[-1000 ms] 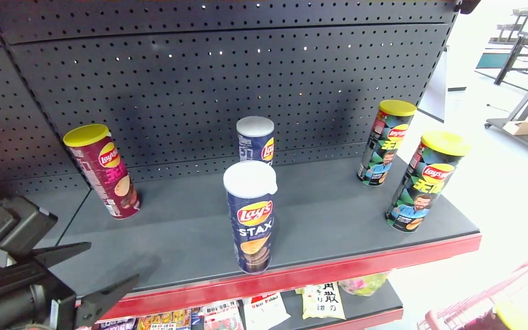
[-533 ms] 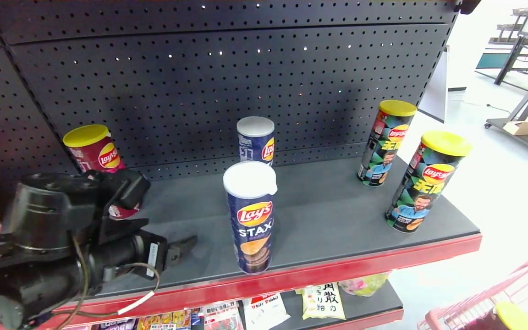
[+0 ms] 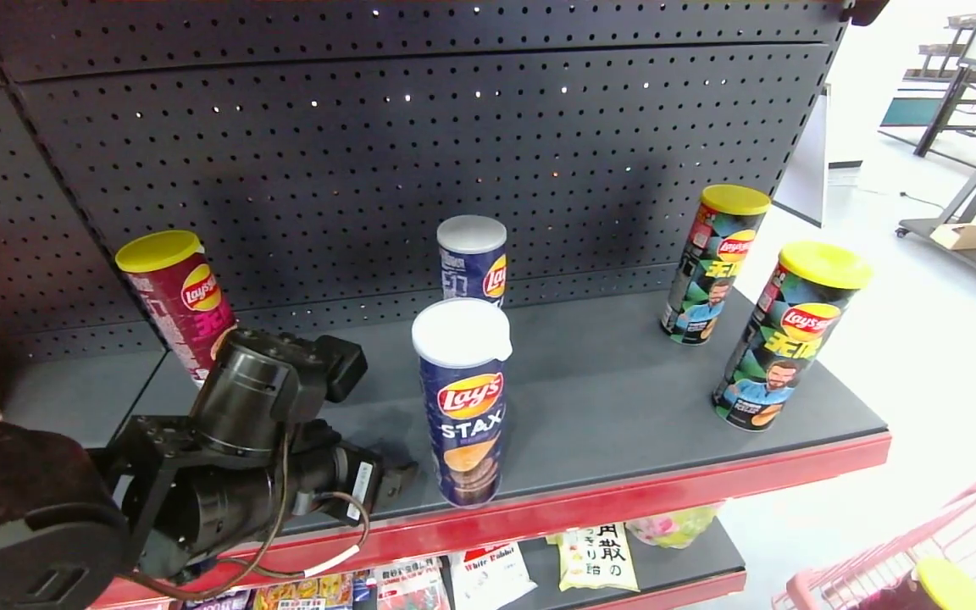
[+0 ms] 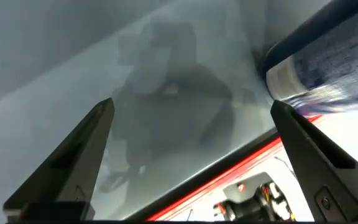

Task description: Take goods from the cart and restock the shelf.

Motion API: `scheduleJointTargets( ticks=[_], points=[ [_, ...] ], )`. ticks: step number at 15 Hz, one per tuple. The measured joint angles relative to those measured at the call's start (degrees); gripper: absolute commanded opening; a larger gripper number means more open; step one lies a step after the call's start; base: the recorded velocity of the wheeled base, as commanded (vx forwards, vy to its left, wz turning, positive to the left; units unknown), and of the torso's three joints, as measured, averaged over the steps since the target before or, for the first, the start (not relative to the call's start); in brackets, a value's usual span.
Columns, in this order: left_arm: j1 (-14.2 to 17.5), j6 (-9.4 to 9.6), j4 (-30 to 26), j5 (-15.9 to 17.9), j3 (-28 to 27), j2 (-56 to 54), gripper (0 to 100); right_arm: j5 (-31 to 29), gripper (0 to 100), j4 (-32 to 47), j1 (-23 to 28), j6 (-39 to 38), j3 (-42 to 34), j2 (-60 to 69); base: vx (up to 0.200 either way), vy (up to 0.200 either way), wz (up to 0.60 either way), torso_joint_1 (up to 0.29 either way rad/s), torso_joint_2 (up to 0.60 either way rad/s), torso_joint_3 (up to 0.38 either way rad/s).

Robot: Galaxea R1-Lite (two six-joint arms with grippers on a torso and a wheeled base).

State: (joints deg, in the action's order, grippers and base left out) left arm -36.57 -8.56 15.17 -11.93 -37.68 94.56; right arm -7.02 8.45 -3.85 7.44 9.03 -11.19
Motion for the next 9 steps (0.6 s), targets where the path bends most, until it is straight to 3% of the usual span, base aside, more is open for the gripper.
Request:
scheduleJointTargets(
  ticks=[9],
  points=[
    [-0.1, 0.35, 0.2, -0.8, -3.1, 4.4, 100, 0.0, 100, -0.3, 0.0, 0.0, 0.1, 0.1, 0.000, 0.000, 0.00, 0.000, 0.00, 0.000]
  ],
)
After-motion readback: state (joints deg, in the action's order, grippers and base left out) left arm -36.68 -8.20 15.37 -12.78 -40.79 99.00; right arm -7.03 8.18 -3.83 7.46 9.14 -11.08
